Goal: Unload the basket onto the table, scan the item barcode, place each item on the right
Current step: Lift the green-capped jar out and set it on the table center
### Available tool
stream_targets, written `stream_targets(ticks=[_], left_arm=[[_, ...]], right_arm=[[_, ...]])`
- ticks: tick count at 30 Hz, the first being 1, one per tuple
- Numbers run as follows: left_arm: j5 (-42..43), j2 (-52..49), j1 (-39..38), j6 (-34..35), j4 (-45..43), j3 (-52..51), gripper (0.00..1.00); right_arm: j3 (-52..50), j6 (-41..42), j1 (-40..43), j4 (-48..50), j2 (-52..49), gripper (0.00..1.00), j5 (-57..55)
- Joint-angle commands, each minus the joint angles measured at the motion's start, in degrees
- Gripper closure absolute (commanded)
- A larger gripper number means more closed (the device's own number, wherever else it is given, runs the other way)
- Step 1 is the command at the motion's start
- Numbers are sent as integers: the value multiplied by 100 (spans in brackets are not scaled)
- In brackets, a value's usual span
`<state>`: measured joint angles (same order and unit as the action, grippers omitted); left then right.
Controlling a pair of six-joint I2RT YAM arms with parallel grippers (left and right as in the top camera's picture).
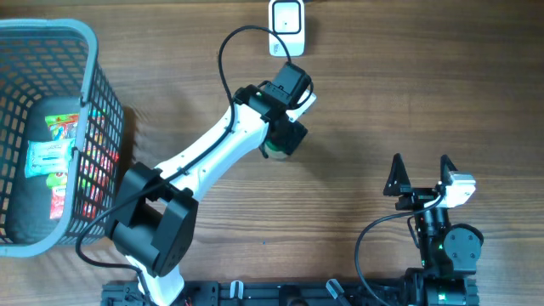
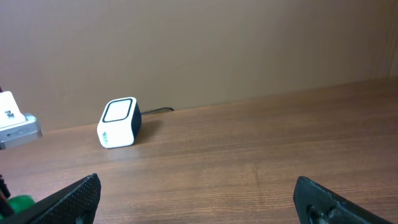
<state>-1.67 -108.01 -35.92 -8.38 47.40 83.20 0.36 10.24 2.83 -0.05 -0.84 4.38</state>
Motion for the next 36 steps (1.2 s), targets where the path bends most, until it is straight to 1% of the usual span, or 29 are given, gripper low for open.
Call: stream_targets(ticks=[1, 2, 4, 5, 6, 8, 9, 11, 13, 14, 15, 16, 17, 18, 20, 21, 22, 24, 26, 28, 30, 32, 34, 36], left_arm=[[-35, 50, 2, -925, 4, 33, 25], [-35, 42, 2, -1102, 4, 33, 24], [-44, 42, 2, -1209, 2, 33, 22], [-101, 63, 2, -1196, -24, 39, 0], [-98, 107, 2, -1167, -59, 46, 0], [-66, 398, -42, -719, -138, 208, 0], [-31, 557, -83, -608, -111, 308, 0], [-46, 1145, -232, -358, 33, 704, 0], [-754, 1875, -229, 157, 39, 1045, 0], [-1510, 2317, -76, 688, -22, 1110, 0], [-1947, 2616, 107, 1115, -37, 1110, 0], [-2761, 3053, 553, 2153, 66, 1110, 0], [-3161, 3353, 1071, 3012, 289, 1110, 0], [-3283, 3700, 1978, 4183, 754, 1110, 0], [-3086, 3943, 3147, 5224, 1331, 1110, 0], [-2903, 4000, 3860, 5665, 1633, 1110, 0], [-2592, 3980, 4736, 5914, 1873, 1099, 0], [-2024, 3838, 5716, 5921, 1954, 1014, 0], [-1368, 3488, 6669, 5919, 1954, 835, 0], [-1270, 2959, 7193, 5871, 1928, 695, 0], [-1281, 2374, 7379, 5807, 1926, 680, 0], [-1292, 1432, 7407, 5810, 1882, 680, 0], [-1292, 901, 7392, 5805, 1801, 680, 0], [-1285, 356, 7390, 5659, 1665, 680, 0]], right_arm=[[-4, 31, 24, 13, 26, 0, -79], [-4, 33, 24, 13, 26, 0, -79], [-4, 33, 24, 13, 26, 0, -79], [-4, 33, 24, 13, 26, 0, -79], [-4, 33, 24, 13, 26, 0, -79], [-4, 33, 24, 13, 26, 0, -79], [-4, 33, 24, 13, 26, 0, -79], [-4, 33, 24, 13, 26, 0, -79], [-4, 31, 24, 13, 26, 0, -79], [-4, 33, 24, 13, 26, 0, -79], [-4, 33, 24, 13, 26, 0, -79], [-4, 33, 24, 13, 26, 0, -79], [-4, 35, 24, 13, 26, 0, -79], [-4, 33, 24, 13, 26, 0, -79], [-4, 31, 24, 13, 26, 0, -79], [-4, 33, 24, 13, 26, 0, -79], [-4, 33, 24, 13, 26, 0, -79], [-4, 33, 24, 13, 26, 0, -79], [-4, 33, 24, 13, 26, 0, -79], [-4, 33, 24, 13, 26, 0, -79], [-4, 33, 24, 13, 26, 0, -79], [-4, 33, 24, 13, 26, 0, -79], [-4, 31, 24, 13, 26, 0, -79], [-4, 33, 24, 13, 24, 1, -79]])
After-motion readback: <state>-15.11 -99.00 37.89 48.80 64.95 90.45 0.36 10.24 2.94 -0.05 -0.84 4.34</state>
